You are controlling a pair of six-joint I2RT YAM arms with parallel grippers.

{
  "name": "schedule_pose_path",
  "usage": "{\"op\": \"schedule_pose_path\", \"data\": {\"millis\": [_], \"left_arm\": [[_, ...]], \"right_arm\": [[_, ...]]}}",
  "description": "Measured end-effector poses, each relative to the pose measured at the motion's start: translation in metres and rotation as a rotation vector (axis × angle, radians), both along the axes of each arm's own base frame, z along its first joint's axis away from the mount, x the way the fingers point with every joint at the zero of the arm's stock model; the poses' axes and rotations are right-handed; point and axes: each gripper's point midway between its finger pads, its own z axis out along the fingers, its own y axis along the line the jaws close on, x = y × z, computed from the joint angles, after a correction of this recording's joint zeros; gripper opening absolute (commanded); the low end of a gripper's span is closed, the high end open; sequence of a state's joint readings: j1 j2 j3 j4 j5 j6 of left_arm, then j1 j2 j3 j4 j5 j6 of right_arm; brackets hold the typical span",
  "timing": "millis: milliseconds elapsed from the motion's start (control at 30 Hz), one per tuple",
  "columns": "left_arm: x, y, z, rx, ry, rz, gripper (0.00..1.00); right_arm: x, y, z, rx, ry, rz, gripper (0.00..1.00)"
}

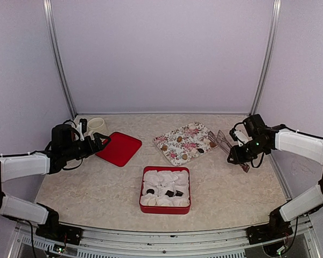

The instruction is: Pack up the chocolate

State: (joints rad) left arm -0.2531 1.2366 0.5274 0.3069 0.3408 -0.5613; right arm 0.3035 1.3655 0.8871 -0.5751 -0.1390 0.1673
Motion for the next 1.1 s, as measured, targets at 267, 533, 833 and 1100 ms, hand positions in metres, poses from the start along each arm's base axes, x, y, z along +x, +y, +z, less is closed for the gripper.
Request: {"op": "schedule_pose_path", "data": {"millis": [267, 533, 833, 1100], "left_arm": [[-0.001, 0.0, -0.001, 0.001, 0.002, 0.0, 0.99], [-0.001, 0.0, -0.002, 0.001, 0.0, 0.0, 0.99], [-0.002, 0.001, -0.005, 0.003, 0.007, 0.0, 0.99], [-0.001, 0.0, -0.004, 0.001, 0.002, 0.0, 0.99]], "right_arm": [[0.005, -0.006, -0.02, -0.023, 0.046, -0.001, 0.38], [0.007, -0.006, -0.039, -0.032, 0.085, 0.022, 0.37], [0.013, 0.001, -0.042, -0.018, 0.095, 0.058, 0.34], [0.018, 0.014, -0.038, 0.029, 0.096, 0.11, 0.34]]}}
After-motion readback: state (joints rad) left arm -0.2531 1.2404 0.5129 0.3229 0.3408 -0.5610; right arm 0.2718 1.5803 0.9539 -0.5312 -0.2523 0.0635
